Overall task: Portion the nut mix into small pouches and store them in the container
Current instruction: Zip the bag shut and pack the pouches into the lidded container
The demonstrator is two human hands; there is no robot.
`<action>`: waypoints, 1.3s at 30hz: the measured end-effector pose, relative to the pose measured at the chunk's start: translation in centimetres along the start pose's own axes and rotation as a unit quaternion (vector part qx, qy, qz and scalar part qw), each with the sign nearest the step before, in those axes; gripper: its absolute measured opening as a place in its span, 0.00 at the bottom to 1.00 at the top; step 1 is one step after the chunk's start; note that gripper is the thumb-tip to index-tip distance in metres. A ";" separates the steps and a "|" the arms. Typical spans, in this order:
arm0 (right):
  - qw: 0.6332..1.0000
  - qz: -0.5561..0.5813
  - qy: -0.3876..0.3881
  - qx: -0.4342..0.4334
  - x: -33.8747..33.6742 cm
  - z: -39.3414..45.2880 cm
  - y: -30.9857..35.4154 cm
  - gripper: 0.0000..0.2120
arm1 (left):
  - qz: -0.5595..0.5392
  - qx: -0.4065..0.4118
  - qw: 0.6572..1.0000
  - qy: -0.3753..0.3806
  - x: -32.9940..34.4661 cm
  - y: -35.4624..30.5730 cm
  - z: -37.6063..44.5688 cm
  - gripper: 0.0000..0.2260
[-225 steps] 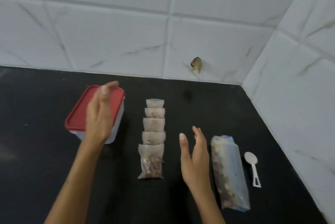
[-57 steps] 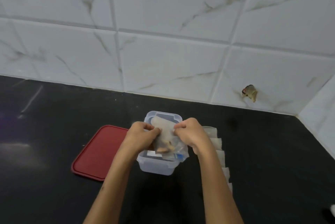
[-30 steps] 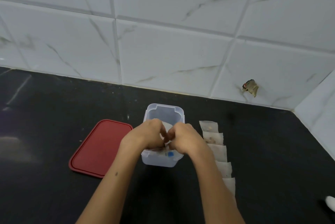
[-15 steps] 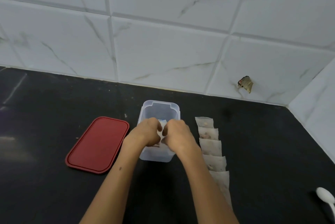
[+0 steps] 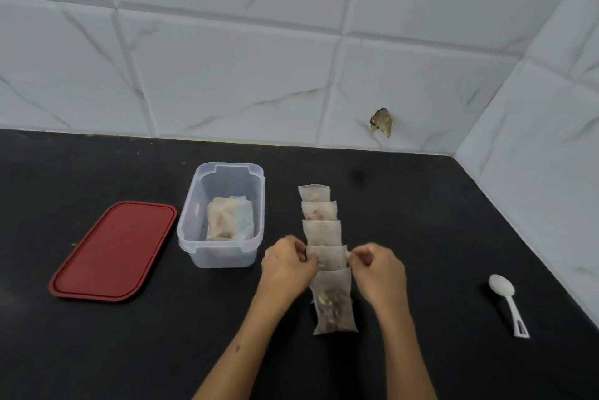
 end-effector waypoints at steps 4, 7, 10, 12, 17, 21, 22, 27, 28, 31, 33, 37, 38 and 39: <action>0.994 0.075 0.040 0.076 2.1 0.2 -3.2 0.08 | 0.025 -0.054 0.998 0.010 2.0 1.8 0.1 0.10; 0.982 0.146 0.065 0.105 3.0 0.4 -4.3 0.06 | -0.037 -0.076 0.996 0.013 3.0 2.6 0.2 0.07; 0.976 0.176 0.075 0.108 2.8 0.1 -5.0 0.02 | -0.081 -0.066 0.994 0.006 3.1 3.0 0.1 0.05; 0.971 0.204 0.081 0.094 2.3 0.0 -5.1 0.02 | -0.115 -0.051 0.992 0.012 3.2 2.9 0.2 0.06; 0.962 0.261 0.056 0.064 1.5 0.8 -4.4 0.02 | -0.173 -0.008 0.984 -0.028 3.1 2.2 0.6 0.07; 0.967 0.251 0.006 0.036 2.2 1.3 -3.7 0.02 | -0.191 0.009 0.978 -0.084 3.3 2.2 1.0 0.06; 0.965 0.259 0.001 0.035 2.5 1.3 -3.7 0.02 | -0.195 0.009 0.977 -0.091 3.4 2.2 1.0 0.05; 0.961 0.272 -0.024 0.049 3.3 1.2 -4.1 0.03 | -0.198 0.019 0.974 -0.107 3.7 2.4 1.0 0.04; 0.959 0.276 -0.033 0.049 3.2 1.1 -4.1 0.03 | -0.198 0.026 0.974 -0.110 3.7 2.3 0.8 0.03; 0.950 0.301 -0.066 0.048 3.0 0.7 -4.2 0.03 | -0.212 0.050 0.969 -0.116 3.5 2.2 0.5 0.02; 0.935 0.344 -0.078 0.040 2.6 0.2 -3.9 0.03 | -0.231 0.073 0.964 -0.113 3.0 1.9 0.2 0.02; 0.898 0.432 -0.083 -0.015 1.2 -0.7 -1.4 0.03 | -0.276 0.128 0.946 -0.109 0.5 0.0 -0.6 0.01; 0.891 0.445 -0.085 -0.032 0.8 -0.9 -0.3 0.02 | -0.281 0.144 0.942 -0.115 -0.6 -0.6 -0.9 0.02; 0.883 0.459 -0.088 -0.047 0.5 -1.2 1.0 0.02 | -0.281 0.162 0.937 -0.126 -1.9 -1.3 -1.2 0.02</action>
Point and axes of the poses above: each hand's wrist, its own z-axis towards the middle knuckle, its own x-axis out of the palm, y = z × x, the point moved 5 cm from there along z, towards the middle knuckle, and after that the axes turned 4 degrees about -z, right-handed, at the moved point
